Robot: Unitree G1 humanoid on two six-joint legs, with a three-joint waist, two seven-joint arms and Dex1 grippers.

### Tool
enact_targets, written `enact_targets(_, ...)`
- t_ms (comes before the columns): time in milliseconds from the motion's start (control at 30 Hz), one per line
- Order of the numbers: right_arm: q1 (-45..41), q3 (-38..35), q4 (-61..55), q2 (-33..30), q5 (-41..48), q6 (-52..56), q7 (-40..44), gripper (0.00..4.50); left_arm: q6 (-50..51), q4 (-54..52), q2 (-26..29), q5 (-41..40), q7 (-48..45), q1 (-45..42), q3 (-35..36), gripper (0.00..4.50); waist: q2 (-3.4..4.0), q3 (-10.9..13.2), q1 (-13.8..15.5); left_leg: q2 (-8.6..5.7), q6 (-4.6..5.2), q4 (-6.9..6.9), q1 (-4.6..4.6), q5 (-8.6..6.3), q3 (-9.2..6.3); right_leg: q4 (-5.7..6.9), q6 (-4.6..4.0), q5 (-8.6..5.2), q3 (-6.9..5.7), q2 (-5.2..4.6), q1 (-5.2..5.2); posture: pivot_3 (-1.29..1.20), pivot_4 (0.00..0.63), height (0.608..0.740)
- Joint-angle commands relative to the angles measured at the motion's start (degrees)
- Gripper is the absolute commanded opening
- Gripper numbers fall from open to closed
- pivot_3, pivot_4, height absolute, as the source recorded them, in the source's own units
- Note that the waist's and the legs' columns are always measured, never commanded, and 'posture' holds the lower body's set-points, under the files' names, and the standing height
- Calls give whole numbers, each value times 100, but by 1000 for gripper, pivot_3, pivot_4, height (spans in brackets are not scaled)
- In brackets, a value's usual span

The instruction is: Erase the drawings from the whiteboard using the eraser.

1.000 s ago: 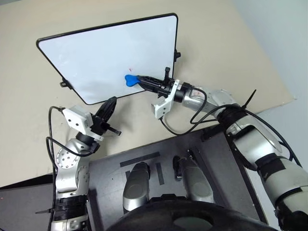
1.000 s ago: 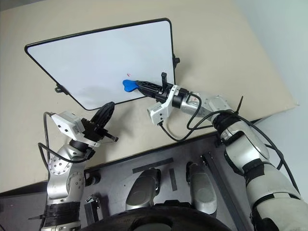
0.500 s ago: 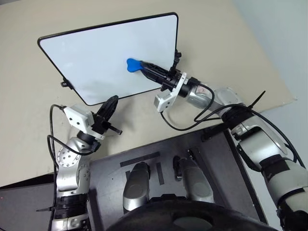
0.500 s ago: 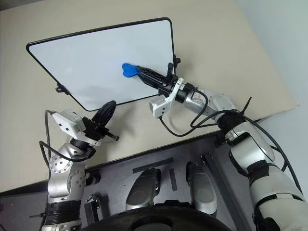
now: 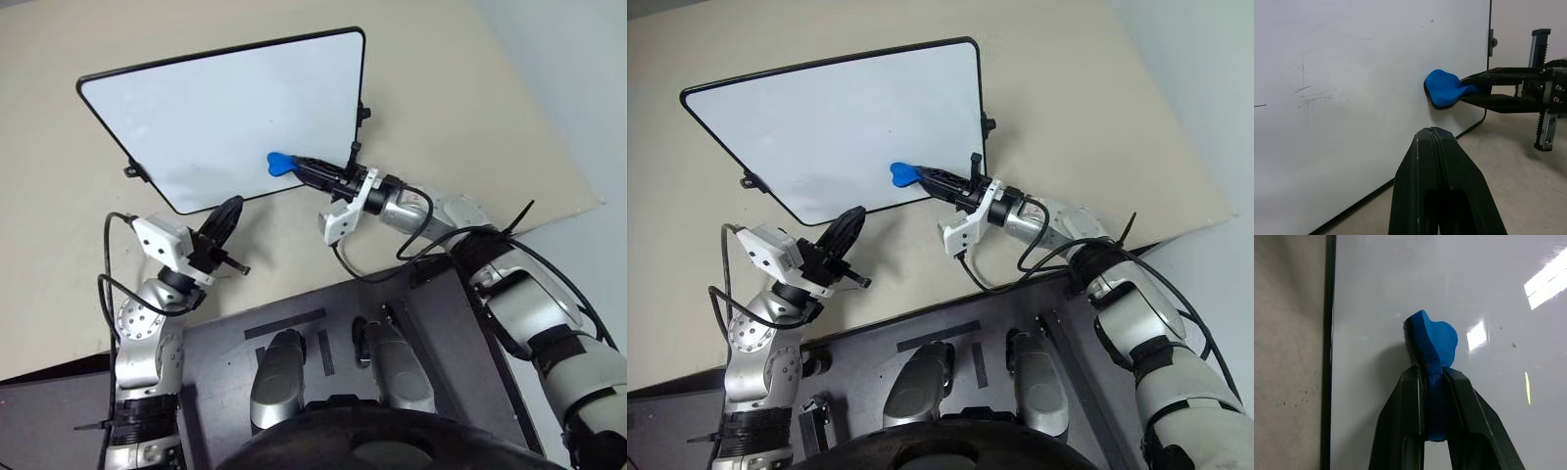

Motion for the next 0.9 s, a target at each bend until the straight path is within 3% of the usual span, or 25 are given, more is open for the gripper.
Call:
enact_targets(33,390,-343,-567,-197,1470,-72,1358,288,13,-314,59,-31,48,19,57,0,-7,-4,8,0,0,0,-2,0,0,-3,0,0,-1,0,1,0,150,740)
enact_targets(233,1457,-762,-2235,-857,3783,1293,3710,288,71,-449,105,-76,83,139,98,0,-11,-6,47,-1,-4,1,-14,-5,4,-13,0,-1,-3,1,1,0,150,740)
enact_targets(400,2067,-1020,-2984,-1303,4418,2226,4683,288,180,-450,146,-95,69,53,68,0,-17,-9,49,-1,-6,7,-5,-1,3,-9,1,-2,-3,5,10,0,150,740)
enact_targets(433,2145,-1045,-3064,-1330,4478,2337,4818,970,192,-441,149,-92,60,33,57,0,-17,-9,48,-1,-5,7,-3,3,3,-8,1,-2,-3,5,11,0,150,740)
enact_targets(600,2333,-1097,-3253,-1248,4432,2567,5107,2673,296,-394,166,-72,82,-155,30,0,-17,-8,34,-1,-5,8,2,31,2,-1,1,5,0,7,11,0,150,740)
enact_targets(767,2296,-1277,-3335,-1056,4177,2594,4892,4369,266,-383,175,-72,37,-123,64,0,-17,-8,31,-1,-4,9,4,48,1,-1,3,22,1,7,13,0,150,740)
enact_targets(900,2388,-1654,-3641,-967,4559,2943,4897,4369,265,-507,159,-13,113,-68,41,0,-16,-8,32,-2,-4,13,3,50,1,-3,5,24,2,6,14,0,150,740)
